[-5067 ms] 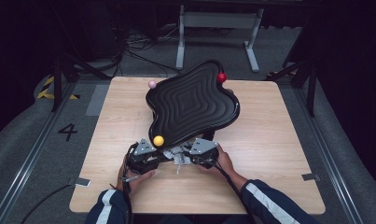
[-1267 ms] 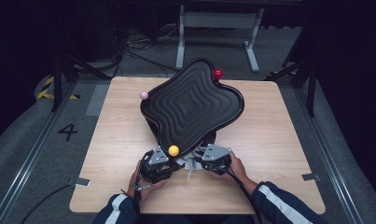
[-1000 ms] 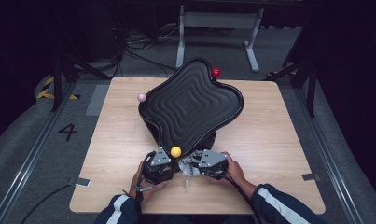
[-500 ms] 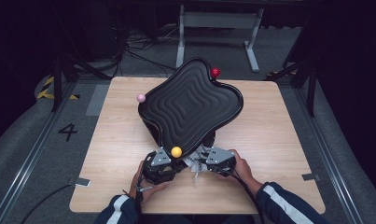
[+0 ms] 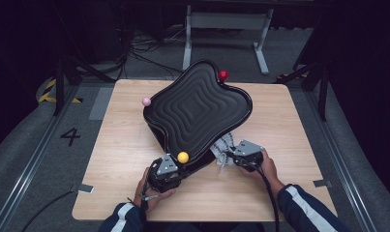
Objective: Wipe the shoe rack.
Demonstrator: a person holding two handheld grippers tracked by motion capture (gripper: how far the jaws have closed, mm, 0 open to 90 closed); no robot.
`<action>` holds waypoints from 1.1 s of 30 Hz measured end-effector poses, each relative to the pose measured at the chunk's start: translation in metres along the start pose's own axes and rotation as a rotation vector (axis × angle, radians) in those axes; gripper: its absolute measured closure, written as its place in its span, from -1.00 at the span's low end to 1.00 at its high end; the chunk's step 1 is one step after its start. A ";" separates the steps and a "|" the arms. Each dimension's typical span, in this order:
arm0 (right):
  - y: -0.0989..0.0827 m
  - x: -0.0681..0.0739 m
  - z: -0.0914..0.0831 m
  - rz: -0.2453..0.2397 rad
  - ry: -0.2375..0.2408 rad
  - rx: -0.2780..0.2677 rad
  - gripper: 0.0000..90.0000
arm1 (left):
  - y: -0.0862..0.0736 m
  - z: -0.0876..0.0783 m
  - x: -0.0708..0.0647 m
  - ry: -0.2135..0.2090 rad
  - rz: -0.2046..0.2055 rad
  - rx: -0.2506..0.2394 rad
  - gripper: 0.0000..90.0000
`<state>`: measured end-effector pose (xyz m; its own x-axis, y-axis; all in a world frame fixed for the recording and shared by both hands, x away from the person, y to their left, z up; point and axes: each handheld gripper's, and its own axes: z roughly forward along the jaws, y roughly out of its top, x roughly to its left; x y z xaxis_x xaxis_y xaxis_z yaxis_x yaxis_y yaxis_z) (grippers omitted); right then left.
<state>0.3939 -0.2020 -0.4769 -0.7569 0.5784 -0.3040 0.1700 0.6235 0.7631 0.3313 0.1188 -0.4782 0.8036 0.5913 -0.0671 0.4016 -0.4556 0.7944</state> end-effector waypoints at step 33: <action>0.062 0.015 -0.065 -0.056 -0.026 -0.321 0.78 | 0.015 0.021 -0.001 -0.008 0.013 0.009 0.62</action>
<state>0.3514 -0.1888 -0.3970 -0.7426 0.5633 -0.3621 -0.0828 0.4594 0.8844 0.3456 0.0972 -0.4785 0.8124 0.5798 -0.0616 0.3947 -0.4691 0.7901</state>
